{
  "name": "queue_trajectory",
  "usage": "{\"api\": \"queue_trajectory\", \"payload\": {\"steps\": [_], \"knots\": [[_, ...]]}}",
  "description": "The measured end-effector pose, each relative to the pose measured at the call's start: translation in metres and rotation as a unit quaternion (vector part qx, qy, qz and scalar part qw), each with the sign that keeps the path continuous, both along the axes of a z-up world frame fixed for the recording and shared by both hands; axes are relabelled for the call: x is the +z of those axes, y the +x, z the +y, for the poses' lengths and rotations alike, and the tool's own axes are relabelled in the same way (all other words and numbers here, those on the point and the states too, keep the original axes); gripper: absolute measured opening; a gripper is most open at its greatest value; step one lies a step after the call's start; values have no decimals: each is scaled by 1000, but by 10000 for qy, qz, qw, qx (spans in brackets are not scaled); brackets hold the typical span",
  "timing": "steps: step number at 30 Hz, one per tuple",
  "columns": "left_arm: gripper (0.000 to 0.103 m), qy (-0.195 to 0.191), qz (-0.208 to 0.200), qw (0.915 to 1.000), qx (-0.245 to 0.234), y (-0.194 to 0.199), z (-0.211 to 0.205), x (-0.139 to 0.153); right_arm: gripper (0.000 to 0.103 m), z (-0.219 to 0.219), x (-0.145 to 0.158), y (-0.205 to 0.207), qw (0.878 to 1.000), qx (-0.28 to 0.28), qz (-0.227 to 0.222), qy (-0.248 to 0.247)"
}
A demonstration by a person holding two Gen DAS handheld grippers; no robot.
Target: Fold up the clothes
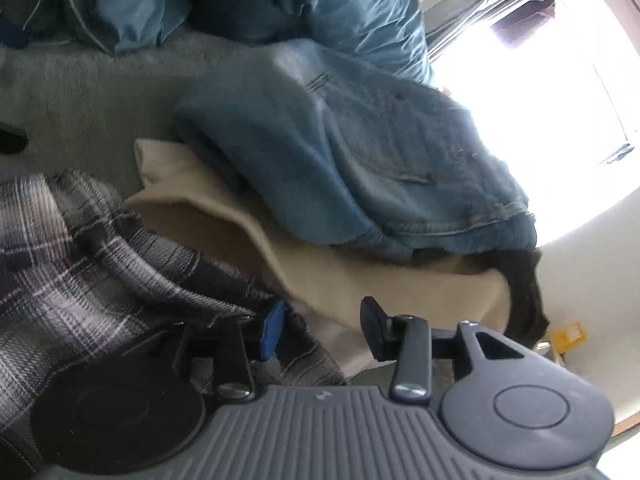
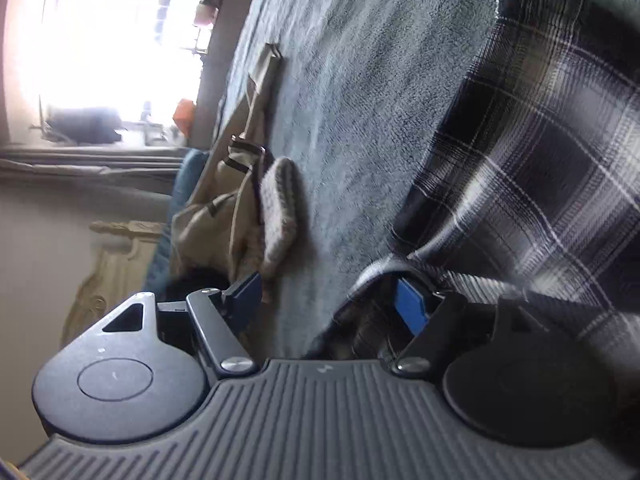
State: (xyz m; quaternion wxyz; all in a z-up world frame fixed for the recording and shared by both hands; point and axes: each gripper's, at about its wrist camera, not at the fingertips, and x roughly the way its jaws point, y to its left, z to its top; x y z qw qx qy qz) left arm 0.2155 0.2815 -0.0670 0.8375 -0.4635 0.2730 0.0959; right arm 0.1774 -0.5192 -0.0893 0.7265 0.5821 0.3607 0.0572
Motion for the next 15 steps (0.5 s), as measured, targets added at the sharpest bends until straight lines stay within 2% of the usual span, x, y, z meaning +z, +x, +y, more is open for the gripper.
{"api": "queue_trajectory", "payload": {"steps": [2, 5, 8, 11, 15], "knots": [[44, -14, -48, 10000, 33, -1, 0, 4, 78, -1, 8, -5, 9997, -1, -229, 63], [45, 66, -54, 10000, -4, -2, -4, 7, 80, -10, 17, -10, 9975, -193, -597, 321], [45, 219, -83, 9997, -98, -12, -8, 17, 81, -26, 18, -11, 9957, -512, -519, 570], [45, 353, -264, 9987, -248, -35, -11, 35, 81, -32, 26, -25, 9957, -546, -514, 537], [45, 531, -506, 9963, -448, -67, -15, 60, 81, -34, 56, -68, 9960, -332, -787, 253]]}}
